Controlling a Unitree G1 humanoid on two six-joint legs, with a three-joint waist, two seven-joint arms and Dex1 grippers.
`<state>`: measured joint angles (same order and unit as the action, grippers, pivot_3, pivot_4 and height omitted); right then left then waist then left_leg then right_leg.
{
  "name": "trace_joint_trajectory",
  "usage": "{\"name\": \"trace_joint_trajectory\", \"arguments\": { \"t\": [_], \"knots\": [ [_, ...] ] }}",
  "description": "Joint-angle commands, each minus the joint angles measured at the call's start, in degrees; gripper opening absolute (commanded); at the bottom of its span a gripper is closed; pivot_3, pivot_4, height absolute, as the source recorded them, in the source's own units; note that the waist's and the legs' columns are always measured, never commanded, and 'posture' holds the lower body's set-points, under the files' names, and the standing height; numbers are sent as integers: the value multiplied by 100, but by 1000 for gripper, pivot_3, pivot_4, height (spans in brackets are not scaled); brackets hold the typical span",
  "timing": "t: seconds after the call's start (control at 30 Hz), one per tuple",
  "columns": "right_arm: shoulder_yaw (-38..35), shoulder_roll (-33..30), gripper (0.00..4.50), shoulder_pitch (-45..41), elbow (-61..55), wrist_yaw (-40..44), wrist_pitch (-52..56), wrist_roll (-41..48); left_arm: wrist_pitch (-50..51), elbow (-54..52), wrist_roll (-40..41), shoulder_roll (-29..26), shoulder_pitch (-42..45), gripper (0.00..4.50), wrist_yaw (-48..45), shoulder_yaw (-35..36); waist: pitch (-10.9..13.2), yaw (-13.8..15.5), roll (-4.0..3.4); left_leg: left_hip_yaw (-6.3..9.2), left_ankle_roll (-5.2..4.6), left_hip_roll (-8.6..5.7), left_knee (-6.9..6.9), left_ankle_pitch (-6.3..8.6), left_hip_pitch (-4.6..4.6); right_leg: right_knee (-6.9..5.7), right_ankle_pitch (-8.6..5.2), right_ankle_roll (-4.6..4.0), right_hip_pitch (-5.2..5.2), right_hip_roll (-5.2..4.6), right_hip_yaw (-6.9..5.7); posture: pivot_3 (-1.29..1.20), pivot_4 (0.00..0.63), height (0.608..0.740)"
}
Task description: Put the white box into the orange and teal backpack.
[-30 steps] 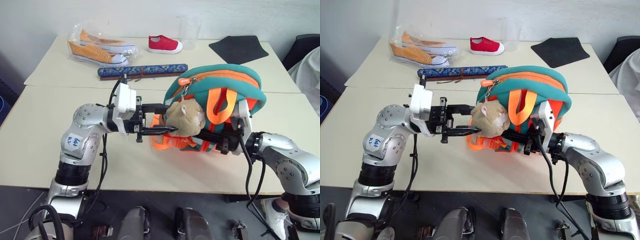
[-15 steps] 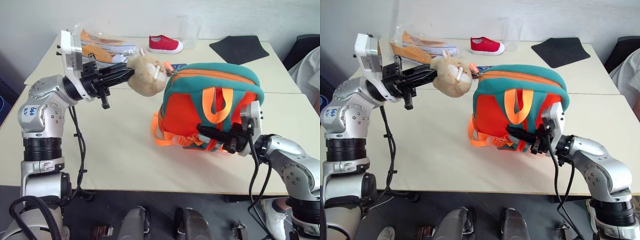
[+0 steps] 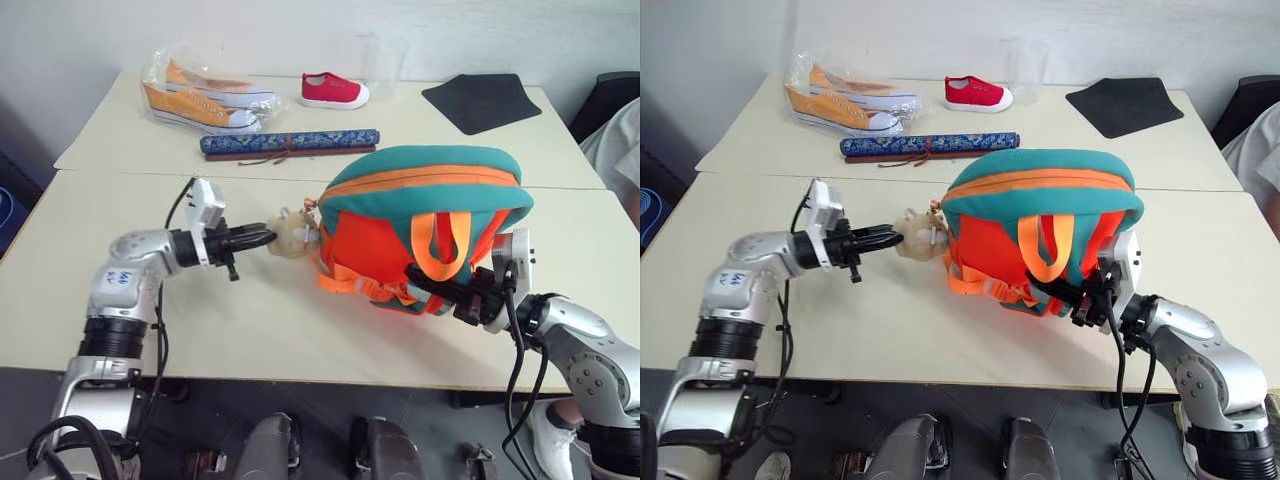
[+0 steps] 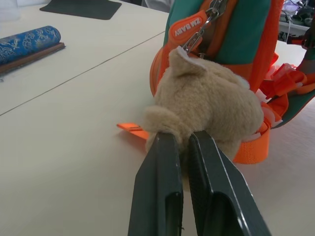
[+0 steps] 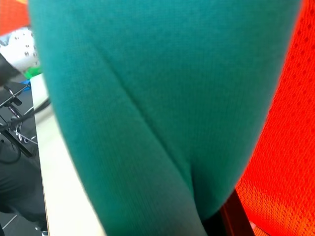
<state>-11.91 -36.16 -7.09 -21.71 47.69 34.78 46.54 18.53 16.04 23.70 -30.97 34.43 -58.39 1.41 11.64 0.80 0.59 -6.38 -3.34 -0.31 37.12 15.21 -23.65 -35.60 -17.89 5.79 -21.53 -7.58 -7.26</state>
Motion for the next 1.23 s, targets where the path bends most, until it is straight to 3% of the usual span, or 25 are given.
{"name": "trace_joint_trajectory", "arguments": {
  "t": [0.03,0.37,0.4,0.53,0.63,0.77,0.83,0.87,1.03,1.23],
  "knots": [
    [-214,8,0,102,-113,-49,-58,87,-336,-306,-306,88,-418,8,60,-215,0,8,0,0,0,0,0,0,1,-1,0,0,0,0,0,0,150,740],
    [38,137,0,-120,-100,-123,-216,-101,-675,-891,-79,404,-973,8,401,82,-1,55,-1,-1,0,0,-2,7,2,7,0,0,-1,-9,2,0,150,740],
    [28,219,0,-198,-80,-209,-244,-104,-526,-1025,14,360,-979,322,416,139,0,54,-2,-1,1,0,-2,7,2,7,0,0,-2,-8,2,0,150,740],
    [-89,135,1253,-214,-247,-36,-396,-187,-449,-1440,-2,-94,-1158,1531,302,342,0,48,-2,-1,3,0,-4,7,1,5,0,0,-4,-7,2,0,150,740],
    [-252,-256,2315,87,-478,328,-870,-624,-584,-1713,217,-564,-1503,2481,-66,711,2,40,-7,-7,3,0,-8,13,1,8,-1,-1,-6,-6,4,0,150,740],
    [-1059,-1054,3661,869,-174,1064,-1278,-913,-1057,-1881,107,-1203,-2018,3692,-370,1147,3,53,-9,-9,3,0,-10,22,1,17,-3,-5,-5,-6,4,0,150,740],
    [-1514,-1380,4360,1209,342,1552,-2124,-1413,-1005,-2054,270,-1393,-2413,3738,-320,1610,4,69,-10,-10,-3,0,-10,25,1,25,-3,-5,2,-7,4,0,150,740],
    [-1624,-1517,4438,1364,537,1756,-2252,-1490,-966,-2133,332,-1433,-2578,3738,-283,1766,4,64,-10,-10,-7,0,-7,29,1,30,-2,-5,4,-7,4,0,150,740],
    [-1795,-1568,4438,1262,1800,2002,-3126,-1835,-1270,-2096,-83,-1532,-2998,3738,-30,1926,4,54,-9,-16,-7,4,-9,29,14,36,-2,-3,11,-7,8,0,150,740],
    [-1455,-1594,4438,764,2959,2101,-4209,-2409,-1467,-2036,-225,-1496,-3118,3738,-62,1753,6,45,-15,-23,9,9,-26,22,22,26,-4,-8,-1,-7,12,0,150,740]
  ]
}}
